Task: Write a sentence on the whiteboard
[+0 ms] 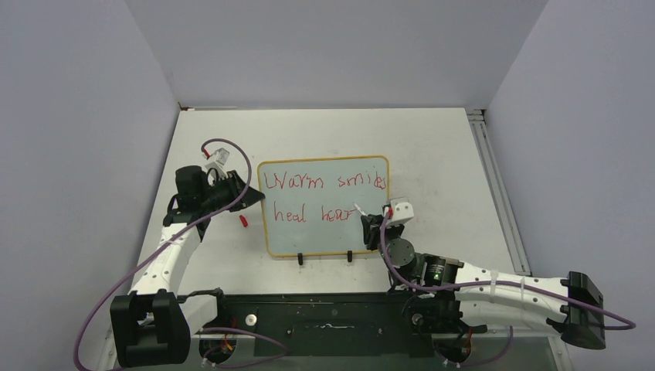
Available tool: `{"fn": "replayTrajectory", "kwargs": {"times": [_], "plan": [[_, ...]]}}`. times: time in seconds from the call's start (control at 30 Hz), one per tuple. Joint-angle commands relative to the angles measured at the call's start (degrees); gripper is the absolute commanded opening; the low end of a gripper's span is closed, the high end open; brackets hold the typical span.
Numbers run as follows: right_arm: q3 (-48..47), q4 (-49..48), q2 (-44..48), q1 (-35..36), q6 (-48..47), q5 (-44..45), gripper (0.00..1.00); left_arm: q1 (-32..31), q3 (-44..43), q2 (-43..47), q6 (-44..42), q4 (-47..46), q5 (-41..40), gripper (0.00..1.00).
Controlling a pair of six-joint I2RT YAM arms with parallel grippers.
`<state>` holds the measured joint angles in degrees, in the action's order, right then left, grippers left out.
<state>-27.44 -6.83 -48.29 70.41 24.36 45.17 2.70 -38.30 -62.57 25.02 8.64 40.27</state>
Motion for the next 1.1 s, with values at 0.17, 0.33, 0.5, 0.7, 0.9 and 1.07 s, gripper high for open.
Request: {"fn": "replayTrajectory", "kwargs": {"times": [0.17,0.33,0.5,0.7,0.9,1.07], "plan": [[-1.75,0.53,-0.40,-0.73,1.54,0.42,0.05,-0.24,-2.83,0.26,-0.85,-0.38,-0.14,0.19],[-0.60,3.30,0.74,-0.65,4.38,-0.15,0.05,-0.28,-2.83,0.25,-0.85,-0.40,-0.09,0.19],[1.03,5.41,1.86,-0.28,7.72,-0.88,0.05,-0.28,-2.83,0.27,-0.85,-0.39,-0.11,0.19],[2.15,6.65,1.79,0.57,10.76,-1.24,0.05,-0.30,-2.83,0.26,-0.85,-0.39,-0.09,0.19],[2.63,9.62,1.71,1.66,13.05,-1.22,0.05,-0.24,-2.74,0.44,-0.85,-0.39,-0.02,0.19],[2.50,11.20,2.05,2.51,14.04,-0.27,0.05,-0.26,-2.72,0.48,-0.85,-0.39,-0.07,0.18]]}}
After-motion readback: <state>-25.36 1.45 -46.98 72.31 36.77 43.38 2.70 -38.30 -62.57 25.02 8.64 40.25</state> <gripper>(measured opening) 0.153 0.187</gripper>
